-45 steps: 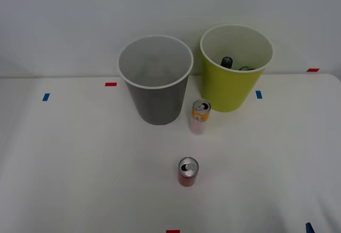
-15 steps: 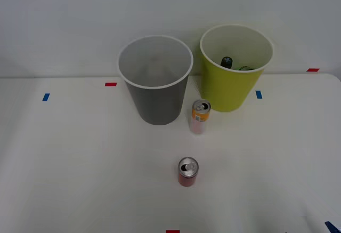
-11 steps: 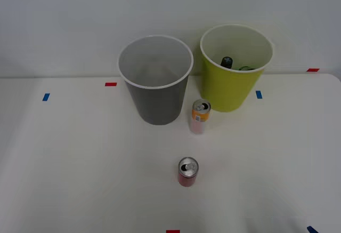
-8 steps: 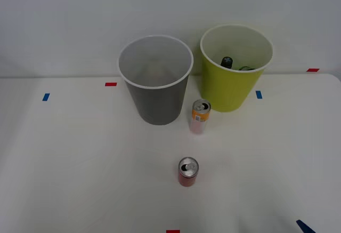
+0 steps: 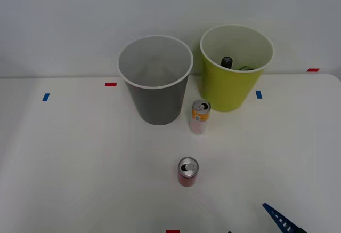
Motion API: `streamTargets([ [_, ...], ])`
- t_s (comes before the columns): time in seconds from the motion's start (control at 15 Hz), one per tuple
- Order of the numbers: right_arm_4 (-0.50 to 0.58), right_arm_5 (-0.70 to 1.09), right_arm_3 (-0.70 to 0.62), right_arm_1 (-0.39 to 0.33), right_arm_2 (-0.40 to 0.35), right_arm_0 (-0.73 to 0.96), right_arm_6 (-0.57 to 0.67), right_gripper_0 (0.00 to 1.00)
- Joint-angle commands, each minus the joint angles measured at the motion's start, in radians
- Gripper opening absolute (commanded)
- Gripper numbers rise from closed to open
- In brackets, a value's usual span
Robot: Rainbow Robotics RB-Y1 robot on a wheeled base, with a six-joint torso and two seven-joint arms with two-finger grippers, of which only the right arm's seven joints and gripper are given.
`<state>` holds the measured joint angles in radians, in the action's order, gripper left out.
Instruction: Put cans in the gray bin, plastic bottles in the light green bin
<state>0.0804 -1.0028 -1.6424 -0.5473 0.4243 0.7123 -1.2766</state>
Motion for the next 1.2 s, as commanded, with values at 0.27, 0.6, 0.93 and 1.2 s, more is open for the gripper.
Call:
streamTargets([
  [0.27, -0.128, 0.118, -0.001, -0.025, 0.145, -0.179, -0.059, 1.0],
  [0.6, -0.225, 0.075, 0.118, -0.088, 0.297, -0.383, -0.113, 0.95],
  [0.93, -0.229, 0.081, 0.134, -0.088, 0.355, -0.476, -0.159, 0.95],
  [1.2, -0.225, 0.127, 0.134, -0.054, 0.355, -0.508, -0.19, 0.95],
])
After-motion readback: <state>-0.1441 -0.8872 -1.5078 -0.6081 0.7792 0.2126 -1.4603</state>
